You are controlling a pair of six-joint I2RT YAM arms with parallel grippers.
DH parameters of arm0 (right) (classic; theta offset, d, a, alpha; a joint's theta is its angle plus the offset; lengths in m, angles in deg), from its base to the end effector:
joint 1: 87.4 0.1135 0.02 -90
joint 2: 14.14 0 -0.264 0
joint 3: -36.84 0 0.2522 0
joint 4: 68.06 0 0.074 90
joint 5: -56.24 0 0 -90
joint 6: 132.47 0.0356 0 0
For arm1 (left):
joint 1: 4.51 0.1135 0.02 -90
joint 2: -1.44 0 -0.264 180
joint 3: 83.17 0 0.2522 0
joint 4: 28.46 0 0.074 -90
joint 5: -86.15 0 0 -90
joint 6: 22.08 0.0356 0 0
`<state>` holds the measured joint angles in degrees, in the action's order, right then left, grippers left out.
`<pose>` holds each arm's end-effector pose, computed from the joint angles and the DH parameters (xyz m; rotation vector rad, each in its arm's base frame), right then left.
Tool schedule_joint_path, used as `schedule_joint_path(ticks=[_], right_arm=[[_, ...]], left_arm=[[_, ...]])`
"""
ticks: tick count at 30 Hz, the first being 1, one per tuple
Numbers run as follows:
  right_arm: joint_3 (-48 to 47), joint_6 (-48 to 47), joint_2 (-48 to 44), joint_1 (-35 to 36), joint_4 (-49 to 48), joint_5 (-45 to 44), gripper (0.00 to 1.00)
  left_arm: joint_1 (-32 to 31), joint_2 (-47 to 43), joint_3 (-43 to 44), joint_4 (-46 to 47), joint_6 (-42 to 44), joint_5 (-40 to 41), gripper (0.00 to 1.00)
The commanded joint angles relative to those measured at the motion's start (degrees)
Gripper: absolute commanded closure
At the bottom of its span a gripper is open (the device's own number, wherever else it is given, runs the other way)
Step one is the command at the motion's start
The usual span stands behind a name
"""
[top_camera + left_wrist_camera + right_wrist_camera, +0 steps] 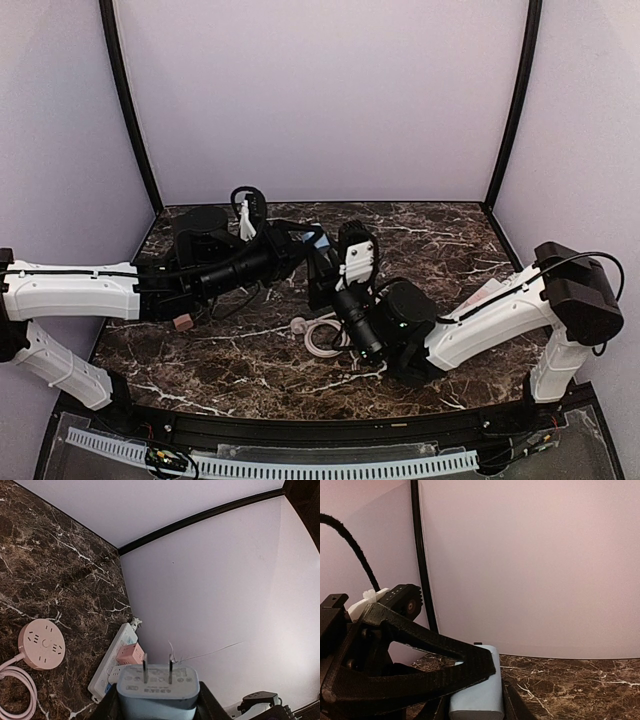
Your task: Insert the plug
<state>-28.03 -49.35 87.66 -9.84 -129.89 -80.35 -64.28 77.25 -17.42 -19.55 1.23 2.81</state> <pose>0.1039 0.3508 0.2618 -0.1859 1.2870 0.5983 0.1611 -0.2683 0.3232 -0.2164 1.8355 -1.5663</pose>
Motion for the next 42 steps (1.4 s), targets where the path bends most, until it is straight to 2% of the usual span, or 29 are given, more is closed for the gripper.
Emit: schedule_joint_path(ticks=[1,5,10,12,15,18,20,21,22,23,24,25,26,27,33,38,42], right_arm=[[-2.22,0.76,1.03,0.14,1.13,1.4,0.67],[-2.05,1.27,0.81,0.13,1.39,1.5,0.68],[-2.14,1.91,0.9,0.06,2.14,1.83,0.73],[-2.22,2.27,0.99,0.1,2.46,1.95,0.81],[-2.13,2.73,1.05,0.09,2.54,1.75,0.98],[-2.13,3.07,1.13,0.07,2.81,1.33,1.0],[-2.02,3.24,0.89,0.09,3.14,1.4,1.0],[-1.98,3.45,0.63,0.09,3.54,1.47,1.0],[-1.9,3.59,0.36,0.07,4.13,1.5,1.0],[-1.77,3.76,-0.03,0.05,4.66,1.5,1.0],[-1.53,3.91,-0.52,0.05,5.19,1.53,1.0],[-1.23,4.08,-1.04,0.05,5.64,1.65,1.0],[-0.75,4.25,-1.59,0.05,6.38,1.79,1.0],[-0.44,4.34,-2.17,0.04,7.09,1.97,1.0],[1.7,6.29,-7.94,-0.95,16.27,5.08,1.0],[1.5,13.07,-16.21,-4.55,32.94,14.65,1.0],[0.63,15.09,-22.08,-7.62,44.48,20.86,1.0]], left_arm=[[-0.11,-0.13,-1.16,1.67,-0.04,-1.15,0.99],[-0.09,-0.41,-1.48,1.83,-0.08,-0.8,0.99],[-0.09,-0.57,-1.75,2.14,-0.1,-0.68,0.99],[-0.13,-0.58,-1.86,2.36,-0.14,-0.76,0.99],[-0.1,-0.47,-2.09,2.66,-0.3,-0.77,0.99],[-0.09,-0.38,-2.31,2.89,-0.46,-0.89,0.97],[-0.09,-0.42,-2.39,2.85,-0.34,-0.94,0.79],[-0.09,-0.45,-2.45,2.79,-0.31,-0.9,0.61],[-0.13,-0.55,-2.56,2.48,-0.3,-0.73,0.5],[-0.1,-0.69,-2.62,2.16,-0.26,-0.23,0.32],[-0.14,-1.02,-2.8,1.51,-0.27,0.03,0.24],[-0.1,-1.24,-2.87,1.32,-0.12,0.46,0.1],[-0.09,-1.62,-3.08,0.92,-0.02,0.68,0.05],[-0.11,-1.8,-3.19,0.73,0.2,0.98,0.02],[-0.09,-3.9,-4.52,-0.75,2.51,2.5,0.01],[-0.12,-6.45,-5.85,-3.35,8.06,4.1,0.01],[-0.09,-9.06,-7.36,-5.35,12.58,6.16,0.01]])
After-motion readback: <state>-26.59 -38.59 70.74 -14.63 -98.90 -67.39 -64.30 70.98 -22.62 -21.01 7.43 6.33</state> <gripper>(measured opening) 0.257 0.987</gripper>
